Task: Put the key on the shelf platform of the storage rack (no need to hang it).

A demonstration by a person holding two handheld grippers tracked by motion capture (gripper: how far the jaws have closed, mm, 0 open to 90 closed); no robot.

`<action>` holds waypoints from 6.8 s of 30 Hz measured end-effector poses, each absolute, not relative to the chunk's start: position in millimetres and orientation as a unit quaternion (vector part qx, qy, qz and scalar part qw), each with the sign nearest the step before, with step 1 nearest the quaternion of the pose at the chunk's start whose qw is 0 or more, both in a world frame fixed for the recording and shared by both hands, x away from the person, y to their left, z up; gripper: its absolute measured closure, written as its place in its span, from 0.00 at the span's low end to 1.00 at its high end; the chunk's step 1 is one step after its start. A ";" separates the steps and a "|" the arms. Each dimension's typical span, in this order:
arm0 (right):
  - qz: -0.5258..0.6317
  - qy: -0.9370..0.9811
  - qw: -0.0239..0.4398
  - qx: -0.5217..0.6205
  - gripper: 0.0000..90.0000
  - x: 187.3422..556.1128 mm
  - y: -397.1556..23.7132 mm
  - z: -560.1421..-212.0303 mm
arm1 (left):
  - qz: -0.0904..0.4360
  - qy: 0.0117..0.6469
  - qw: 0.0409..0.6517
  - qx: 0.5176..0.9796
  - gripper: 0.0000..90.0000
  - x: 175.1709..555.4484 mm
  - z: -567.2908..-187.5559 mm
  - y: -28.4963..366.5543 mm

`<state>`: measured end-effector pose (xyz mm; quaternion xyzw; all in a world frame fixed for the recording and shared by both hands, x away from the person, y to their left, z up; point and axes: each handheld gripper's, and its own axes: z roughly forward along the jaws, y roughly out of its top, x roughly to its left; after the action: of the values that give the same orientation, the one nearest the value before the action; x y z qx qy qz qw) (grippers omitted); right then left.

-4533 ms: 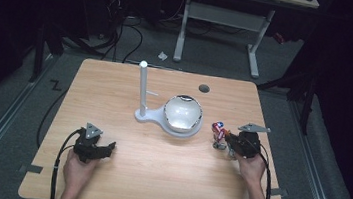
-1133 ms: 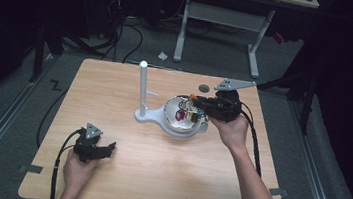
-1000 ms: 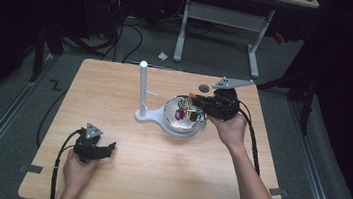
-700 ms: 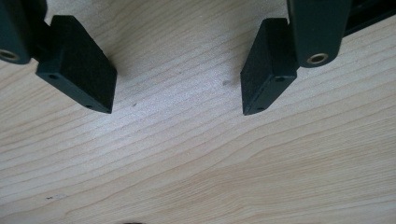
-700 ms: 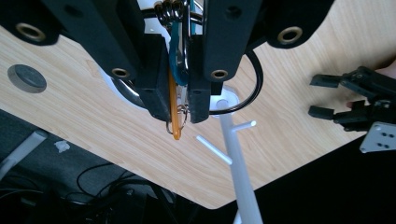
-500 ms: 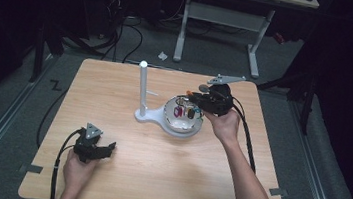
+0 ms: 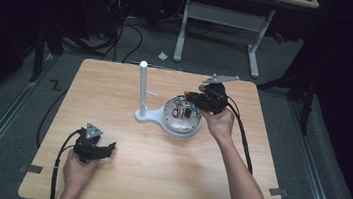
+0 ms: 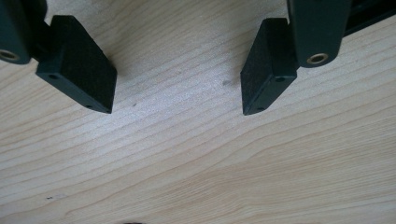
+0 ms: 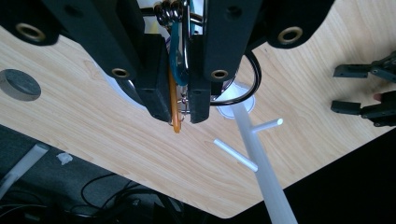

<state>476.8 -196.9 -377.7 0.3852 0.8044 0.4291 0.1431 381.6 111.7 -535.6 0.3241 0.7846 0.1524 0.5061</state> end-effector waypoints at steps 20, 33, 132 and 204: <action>0.421 0.808 0.154 0.383 0.90 484.7 -188.6 -395.9 | 0.152 0.784 0.506 0.324 0.30 381.6 -535.6 111.7; 0.397 0.818 0.155 0.386 0.90 486.6 -184.6 -424.3 | 0.152 0.785 0.506 0.324 0.30 381.6 -535.6 111.7; 0.444 0.752 0.188 0.449 0.53 415.2 -281.9 -396.4 | 0.152 0.785 0.506 0.322 0.30 381.6 -535.5 111.3; 0.467 0.711 0.176 0.496 0.51 336.5 -319.1 -459.2 | 0.152 0.785 0.506 0.323 0.30 381.6 -535.7 111.2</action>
<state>336.5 -319.1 -459.2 0.4957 0.7108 0.4669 0.1761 381.6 111.2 -535.7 0.3232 0.7849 0.1522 0.5063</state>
